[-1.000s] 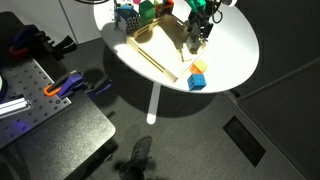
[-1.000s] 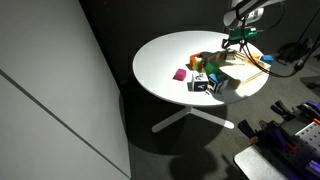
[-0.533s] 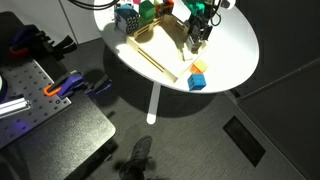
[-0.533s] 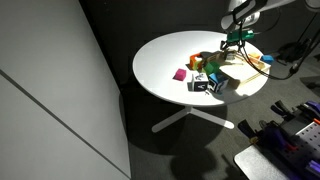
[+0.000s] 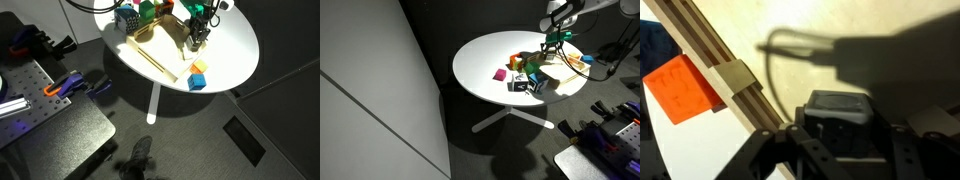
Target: Stack the grey toy block on the orange toy block
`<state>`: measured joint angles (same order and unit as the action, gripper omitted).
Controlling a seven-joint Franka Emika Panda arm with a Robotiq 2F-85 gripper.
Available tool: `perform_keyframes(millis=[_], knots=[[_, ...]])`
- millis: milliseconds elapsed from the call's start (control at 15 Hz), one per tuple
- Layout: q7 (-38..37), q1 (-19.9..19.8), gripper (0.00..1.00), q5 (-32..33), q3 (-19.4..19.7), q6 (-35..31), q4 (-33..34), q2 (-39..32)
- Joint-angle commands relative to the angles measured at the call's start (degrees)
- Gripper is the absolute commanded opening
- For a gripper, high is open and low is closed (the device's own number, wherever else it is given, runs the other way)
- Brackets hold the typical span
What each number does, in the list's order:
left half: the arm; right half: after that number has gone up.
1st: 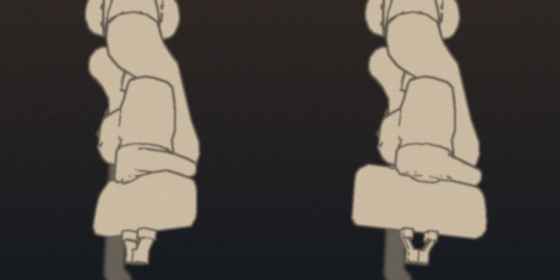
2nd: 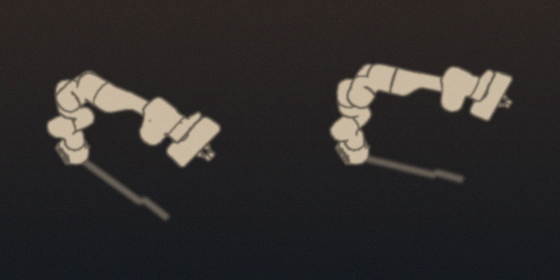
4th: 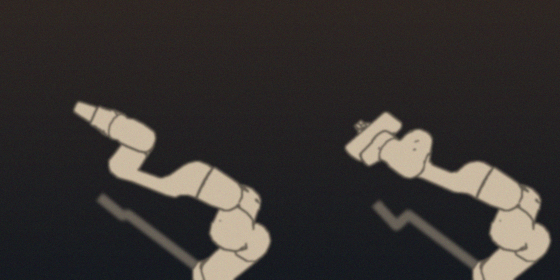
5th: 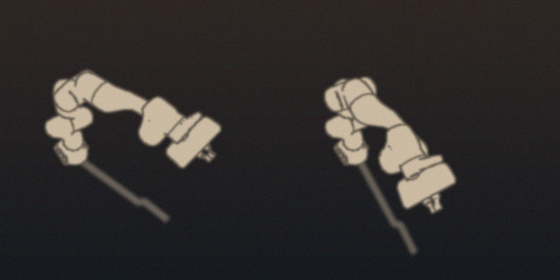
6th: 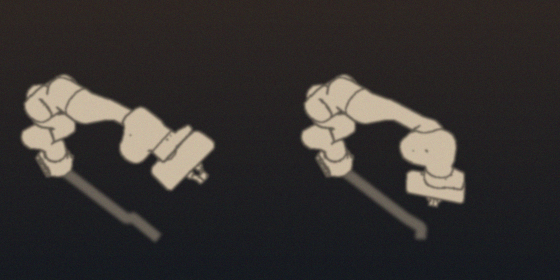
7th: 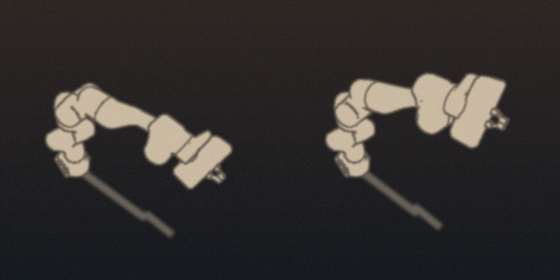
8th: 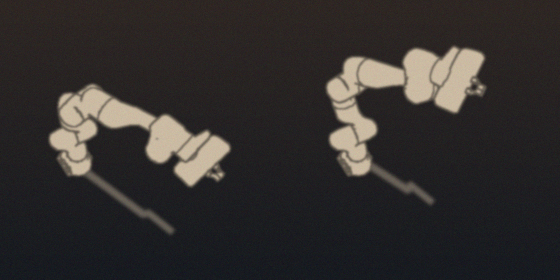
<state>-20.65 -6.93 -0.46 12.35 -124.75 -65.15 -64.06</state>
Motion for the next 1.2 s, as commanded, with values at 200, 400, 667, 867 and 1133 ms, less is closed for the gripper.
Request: perform_keyframes(millis=[200,400,667,867,1133], knots=[[1.11,0.02,0.31,0.34,-0.58,5.45,-1.25,4.22],[2.01,0.07,0.31,0.46,-0.88,7.79,-2.79,7.11],[1.69,0.26,0.31,1.14,-0.28,9.61,-5.0,10.41],[1.51,0.0,0.31,2.0,0.48,9.96,-7.2,12.33],[1.42,-1.21,0.31,2.64,1.8,10.51,-9.13,13.38]])
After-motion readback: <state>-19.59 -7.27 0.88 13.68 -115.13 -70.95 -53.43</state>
